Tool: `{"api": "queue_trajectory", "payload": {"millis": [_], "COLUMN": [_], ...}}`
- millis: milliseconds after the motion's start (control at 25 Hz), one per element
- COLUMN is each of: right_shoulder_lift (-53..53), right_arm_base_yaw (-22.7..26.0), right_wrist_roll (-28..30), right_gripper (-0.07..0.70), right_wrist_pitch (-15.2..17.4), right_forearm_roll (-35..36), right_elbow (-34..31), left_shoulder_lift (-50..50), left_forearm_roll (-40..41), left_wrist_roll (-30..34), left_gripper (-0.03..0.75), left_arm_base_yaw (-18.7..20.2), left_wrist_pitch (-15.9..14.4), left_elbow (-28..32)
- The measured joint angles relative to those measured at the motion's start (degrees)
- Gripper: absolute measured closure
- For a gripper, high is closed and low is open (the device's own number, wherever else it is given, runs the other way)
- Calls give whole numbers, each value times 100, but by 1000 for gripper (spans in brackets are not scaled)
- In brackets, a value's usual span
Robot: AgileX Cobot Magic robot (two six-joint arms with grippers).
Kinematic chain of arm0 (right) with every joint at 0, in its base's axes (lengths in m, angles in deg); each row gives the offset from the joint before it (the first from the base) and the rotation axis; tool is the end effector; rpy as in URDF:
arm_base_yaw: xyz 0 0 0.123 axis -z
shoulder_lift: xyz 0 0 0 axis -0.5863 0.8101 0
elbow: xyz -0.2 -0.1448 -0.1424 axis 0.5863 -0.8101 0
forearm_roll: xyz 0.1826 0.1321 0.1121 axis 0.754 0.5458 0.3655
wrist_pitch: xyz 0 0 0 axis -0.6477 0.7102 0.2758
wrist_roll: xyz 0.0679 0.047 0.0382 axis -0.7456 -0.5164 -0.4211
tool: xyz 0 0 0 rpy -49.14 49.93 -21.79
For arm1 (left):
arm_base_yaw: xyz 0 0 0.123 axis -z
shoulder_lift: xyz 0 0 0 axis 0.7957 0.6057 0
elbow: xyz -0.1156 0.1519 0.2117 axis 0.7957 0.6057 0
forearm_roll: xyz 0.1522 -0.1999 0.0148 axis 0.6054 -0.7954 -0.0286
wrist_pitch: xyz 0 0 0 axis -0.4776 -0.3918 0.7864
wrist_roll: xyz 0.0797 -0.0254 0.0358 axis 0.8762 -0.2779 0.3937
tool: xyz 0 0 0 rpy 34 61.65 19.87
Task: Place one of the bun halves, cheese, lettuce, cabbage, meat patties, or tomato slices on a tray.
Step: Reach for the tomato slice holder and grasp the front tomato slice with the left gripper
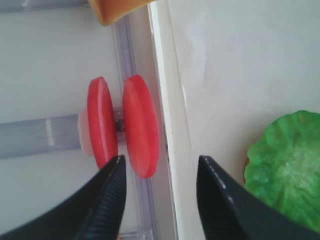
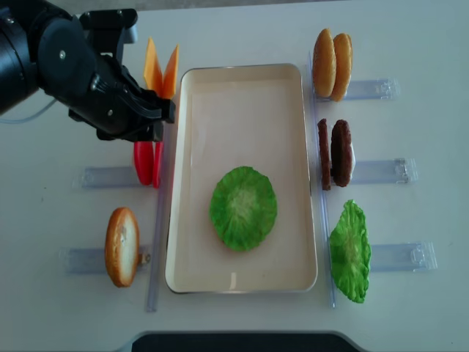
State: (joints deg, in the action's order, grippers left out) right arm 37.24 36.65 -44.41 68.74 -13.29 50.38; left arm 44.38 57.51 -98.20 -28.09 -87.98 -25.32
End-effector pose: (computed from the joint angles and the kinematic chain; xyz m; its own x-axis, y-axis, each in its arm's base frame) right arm -0.0105 0.0057 0.2733 -0.5029 -0.0647 -0.8619 -0.0767 0.9966 -0.0300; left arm 0.2666 -0.1152 0.2566 -0.9134 0.0677 -0.4015 0.1033 0.9923 -0.0677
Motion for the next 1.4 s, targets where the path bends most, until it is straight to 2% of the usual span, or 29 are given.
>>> {"api": "queue_trajectory", "payload": {"millis": [320, 840, 1400], "right_shoulder_lift": [0, 0, 0], "right_arm_base_yaw": [-6, -6, -6], "right_wrist_roll": [0, -45, -56], "right_gripper": [227, 227, 227], "right_wrist_pitch": [0, 0, 0], "right_forearm_roll": [0, 7, 13], "right_elbow": [0, 0, 0], "left_shoulder_lift": [389, 966, 1290], "left_forearm_roll": [0, 51, 450], "left_wrist_roll": [-45, -59, -209], "left_gripper": [360, 360, 360], "left_arm_base_yaw": [0, 0, 0], "left_wrist_pitch": [67, 472, 477], "left_elbow": [0, 0, -6]}}
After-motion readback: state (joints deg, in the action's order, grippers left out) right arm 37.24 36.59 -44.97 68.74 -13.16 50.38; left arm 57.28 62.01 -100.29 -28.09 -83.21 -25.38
